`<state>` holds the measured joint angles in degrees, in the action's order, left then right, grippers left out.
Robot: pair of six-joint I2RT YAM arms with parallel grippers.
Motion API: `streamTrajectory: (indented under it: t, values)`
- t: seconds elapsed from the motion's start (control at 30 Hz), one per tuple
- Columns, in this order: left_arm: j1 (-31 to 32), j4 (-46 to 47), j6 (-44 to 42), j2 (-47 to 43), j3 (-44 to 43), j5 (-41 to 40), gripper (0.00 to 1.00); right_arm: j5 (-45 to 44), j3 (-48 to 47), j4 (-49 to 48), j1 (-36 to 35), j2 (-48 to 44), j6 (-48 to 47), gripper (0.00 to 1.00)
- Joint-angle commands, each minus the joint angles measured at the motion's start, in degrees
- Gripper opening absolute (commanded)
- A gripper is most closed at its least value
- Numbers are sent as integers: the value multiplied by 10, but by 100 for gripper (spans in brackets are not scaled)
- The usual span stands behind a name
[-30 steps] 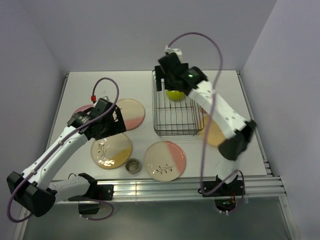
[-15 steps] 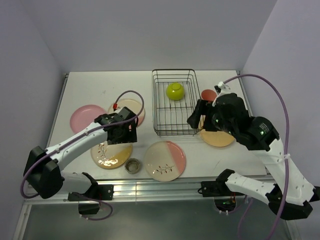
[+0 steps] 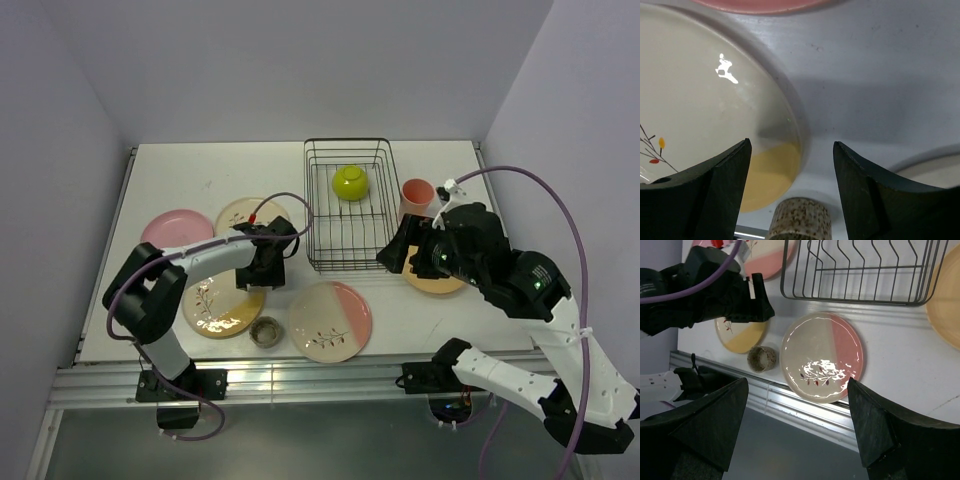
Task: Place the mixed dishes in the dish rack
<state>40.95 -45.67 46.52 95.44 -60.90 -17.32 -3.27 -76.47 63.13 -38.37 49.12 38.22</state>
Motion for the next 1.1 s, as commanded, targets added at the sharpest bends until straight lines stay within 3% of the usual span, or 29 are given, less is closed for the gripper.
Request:
streamTrajectory:
  t: [0.0, 0.13, 0.3, 0.33, 0.57, 1.07]
  values:
    - [-11, 1, -6, 27, -17, -22, 72, 2, -4, 1, 0, -24, 10, 87]
    - [-29, 3, -7, 36, -3, -19, 56, -2, -6, 9, 0, -28, 10, 87]
    - [-33, 11, -14, 43, 11, -16, 46, -6, -9, 5, 0, -24, 5, 87]
    - [-33, 12, -16, 45, 13, -14, 37, -5, -10, 4, 0, -21, 5, 87]
    - [-34, 20, -28, 60, 3, -10, 1, 2, -18, -6, 0, 3, -5, 87]
    - [-47, -35, -39, 14, -105, 26, 0, 13, 3, -20, 0, 18, -20, 86]
